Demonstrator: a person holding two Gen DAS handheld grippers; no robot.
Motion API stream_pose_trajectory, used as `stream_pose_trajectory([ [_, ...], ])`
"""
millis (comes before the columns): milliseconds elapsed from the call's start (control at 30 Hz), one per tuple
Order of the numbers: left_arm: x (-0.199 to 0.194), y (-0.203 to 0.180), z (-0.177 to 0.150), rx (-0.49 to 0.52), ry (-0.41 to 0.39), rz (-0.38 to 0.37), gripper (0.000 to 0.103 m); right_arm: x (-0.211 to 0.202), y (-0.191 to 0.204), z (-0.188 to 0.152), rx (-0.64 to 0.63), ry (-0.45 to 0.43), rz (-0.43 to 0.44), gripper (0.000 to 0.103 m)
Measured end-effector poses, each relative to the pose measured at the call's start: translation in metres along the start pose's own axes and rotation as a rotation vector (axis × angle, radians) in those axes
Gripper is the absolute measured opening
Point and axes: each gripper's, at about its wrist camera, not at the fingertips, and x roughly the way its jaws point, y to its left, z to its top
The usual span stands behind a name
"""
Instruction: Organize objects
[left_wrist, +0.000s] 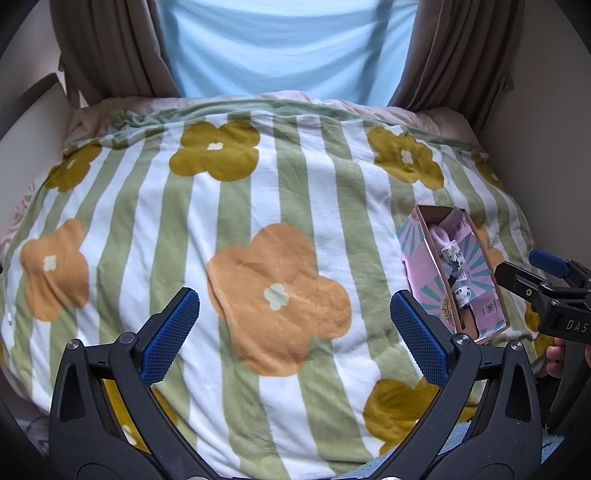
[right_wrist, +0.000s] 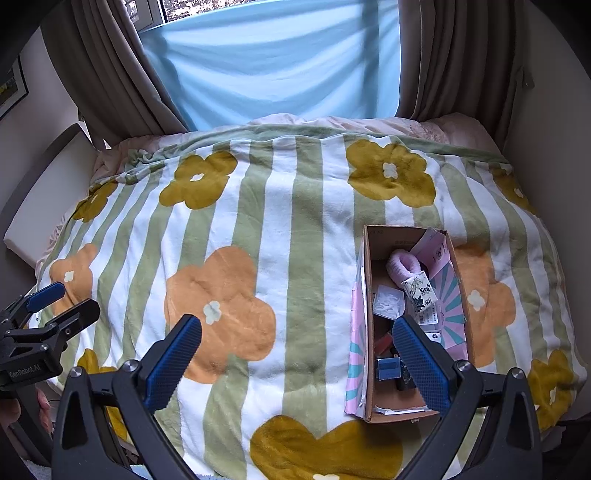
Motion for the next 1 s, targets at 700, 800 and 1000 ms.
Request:
stream_pose_trajectory([
  [700, 0.002, 0.001, 0.004, 0.001, -0.005, 0.008, 0.103, 0.002, -0.002, 0.003, -0.002, 0.001, 0.003, 0.103],
  [800, 0.002, 0.001, 0.006, 0.001, -0.007, 0.009, 0.103, 0.002, -0.002, 0.004, -0.002, 0.000, 0.002, 0.103],
  [1000, 0.000, 0.005, 0.014, 0.015, -0.025, 0.029, 0.103, 0.002, -0.002, 0.004, 0.000, -0.001, -0.001, 0.103],
])
